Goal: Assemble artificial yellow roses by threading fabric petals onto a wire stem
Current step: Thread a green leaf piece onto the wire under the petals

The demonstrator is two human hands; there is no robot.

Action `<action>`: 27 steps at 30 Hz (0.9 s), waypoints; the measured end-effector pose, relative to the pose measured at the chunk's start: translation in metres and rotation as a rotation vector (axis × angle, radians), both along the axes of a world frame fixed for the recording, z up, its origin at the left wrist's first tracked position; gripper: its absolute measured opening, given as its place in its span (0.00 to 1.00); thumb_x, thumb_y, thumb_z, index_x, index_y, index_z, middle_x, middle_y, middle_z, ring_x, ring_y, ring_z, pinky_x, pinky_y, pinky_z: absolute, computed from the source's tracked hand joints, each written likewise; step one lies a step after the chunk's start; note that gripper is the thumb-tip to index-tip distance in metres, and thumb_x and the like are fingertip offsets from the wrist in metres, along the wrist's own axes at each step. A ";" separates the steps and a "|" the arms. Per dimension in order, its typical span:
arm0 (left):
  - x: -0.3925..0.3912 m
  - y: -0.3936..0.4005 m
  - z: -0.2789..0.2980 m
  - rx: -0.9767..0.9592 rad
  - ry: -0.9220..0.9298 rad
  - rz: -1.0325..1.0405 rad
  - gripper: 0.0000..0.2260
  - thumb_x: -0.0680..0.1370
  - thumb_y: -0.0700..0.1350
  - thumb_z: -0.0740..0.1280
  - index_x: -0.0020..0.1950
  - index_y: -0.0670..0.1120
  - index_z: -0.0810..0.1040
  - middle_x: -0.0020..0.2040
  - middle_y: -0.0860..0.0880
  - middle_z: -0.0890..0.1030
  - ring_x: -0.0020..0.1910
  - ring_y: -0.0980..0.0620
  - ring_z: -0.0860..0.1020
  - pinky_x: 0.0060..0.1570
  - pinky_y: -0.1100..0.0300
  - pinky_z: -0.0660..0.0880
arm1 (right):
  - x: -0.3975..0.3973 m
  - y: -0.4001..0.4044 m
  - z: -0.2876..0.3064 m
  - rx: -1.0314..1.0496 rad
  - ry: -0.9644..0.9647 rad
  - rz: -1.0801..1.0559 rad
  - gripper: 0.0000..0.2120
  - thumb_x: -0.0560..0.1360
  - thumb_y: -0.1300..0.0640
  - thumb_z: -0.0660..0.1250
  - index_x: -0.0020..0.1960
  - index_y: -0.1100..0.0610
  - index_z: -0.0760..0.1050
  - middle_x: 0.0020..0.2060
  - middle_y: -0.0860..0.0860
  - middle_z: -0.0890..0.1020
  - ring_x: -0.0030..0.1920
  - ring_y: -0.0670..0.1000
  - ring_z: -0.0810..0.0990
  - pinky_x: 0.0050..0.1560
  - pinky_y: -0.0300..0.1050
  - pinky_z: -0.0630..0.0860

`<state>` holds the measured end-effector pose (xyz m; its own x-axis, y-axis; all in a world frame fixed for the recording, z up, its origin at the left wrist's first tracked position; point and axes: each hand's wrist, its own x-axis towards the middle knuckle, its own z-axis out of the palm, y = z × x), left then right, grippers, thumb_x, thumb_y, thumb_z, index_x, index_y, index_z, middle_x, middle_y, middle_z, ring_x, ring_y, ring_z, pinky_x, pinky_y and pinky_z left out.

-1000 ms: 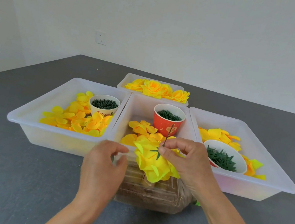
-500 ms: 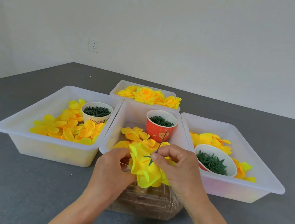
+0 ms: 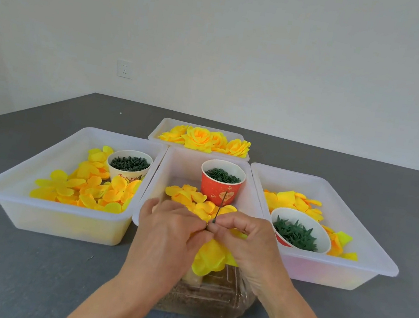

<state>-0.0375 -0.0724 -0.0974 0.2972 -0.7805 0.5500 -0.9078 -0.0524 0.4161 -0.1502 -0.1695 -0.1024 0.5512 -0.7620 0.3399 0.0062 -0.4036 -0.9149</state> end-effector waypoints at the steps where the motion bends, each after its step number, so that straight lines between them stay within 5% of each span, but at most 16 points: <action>1: 0.001 0.000 0.002 0.003 -0.017 -0.006 0.09 0.75 0.53 0.66 0.44 0.52 0.84 0.44 0.57 0.83 0.52 0.53 0.76 0.60 0.55 0.57 | 0.000 0.000 -0.001 -0.005 -0.008 -0.001 0.09 0.67 0.63 0.75 0.32 0.51 0.82 0.33 0.45 0.82 0.38 0.41 0.78 0.43 0.36 0.74; 7: 0.007 -0.001 0.007 0.051 -0.069 -0.038 0.06 0.75 0.51 0.68 0.44 0.52 0.83 0.42 0.54 0.81 0.52 0.53 0.74 0.63 0.55 0.58 | 0.003 0.001 -0.005 -0.012 -0.015 -0.029 0.08 0.67 0.61 0.75 0.32 0.51 0.82 0.32 0.45 0.82 0.37 0.41 0.77 0.43 0.37 0.73; 9: 0.006 -0.001 0.002 0.022 -0.043 -0.056 0.07 0.72 0.48 0.69 0.38 0.48 0.84 0.36 0.53 0.82 0.46 0.48 0.78 0.57 0.49 0.67 | 0.004 0.003 -0.006 -0.080 -0.018 -0.059 0.11 0.68 0.62 0.74 0.30 0.49 0.81 0.33 0.46 0.82 0.38 0.43 0.78 0.45 0.40 0.74; 12: 0.005 -0.003 -0.006 -0.053 -0.012 -0.059 0.06 0.68 0.46 0.69 0.34 0.46 0.83 0.31 0.54 0.81 0.40 0.47 0.80 0.49 0.53 0.69 | 0.004 0.007 -0.013 -0.222 -0.043 -0.135 0.14 0.68 0.63 0.74 0.31 0.46 0.79 0.35 0.46 0.82 0.41 0.45 0.78 0.46 0.40 0.73; 16: 0.006 -0.003 -0.012 -0.106 0.023 -0.083 0.07 0.70 0.47 0.69 0.34 0.46 0.82 0.32 0.55 0.81 0.40 0.49 0.79 0.48 0.56 0.65 | 0.006 0.008 -0.020 -0.370 -0.039 -0.202 0.06 0.69 0.62 0.73 0.34 0.58 0.80 0.34 0.47 0.81 0.45 0.50 0.77 0.49 0.42 0.73; 21: 0.005 -0.003 -0.013 -0.126 -0.044 -0.074 0.10 0.72 0.49 0.67 0.34 0.46 0.81 0.31 0.55 0.80 0.40 0.49 0.79 0.49 0.54 0.70 | 0.009 0.012 -0.021 -0.450 -0.053 -0.254 0.06 0.69 0.60 0.72 0.34 0.59 0.79 0.34 0.45 0.80 0.44 0.49 0.76 0.47 0.38 0.72; 27: 0.007 0.000 -0.007 -0.058 0.005 -0.066 0.06 0.69 0.49 0.68 0.38 0.48 0.84 0.37 0.56 0.83 0.42 0.49 0.79 0.50 0.48 0.71 | 0.003 0.008 -0.007 -0.275 0.038 -0.186 0.08 0.68 0.60 0.74 0.35 0.47 0.81 0.37 0.42 0.82 0.48 0.44 0.77 0.50 0.33 0.70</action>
<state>-0.0303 -0.0726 -0.1046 0.2493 -0.7654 0.5933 -0.9063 0.0315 0.4214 -0.1475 -0.1612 -0.1099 0.4277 -0.7331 0.5288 -0.1230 -0.6268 -0.7694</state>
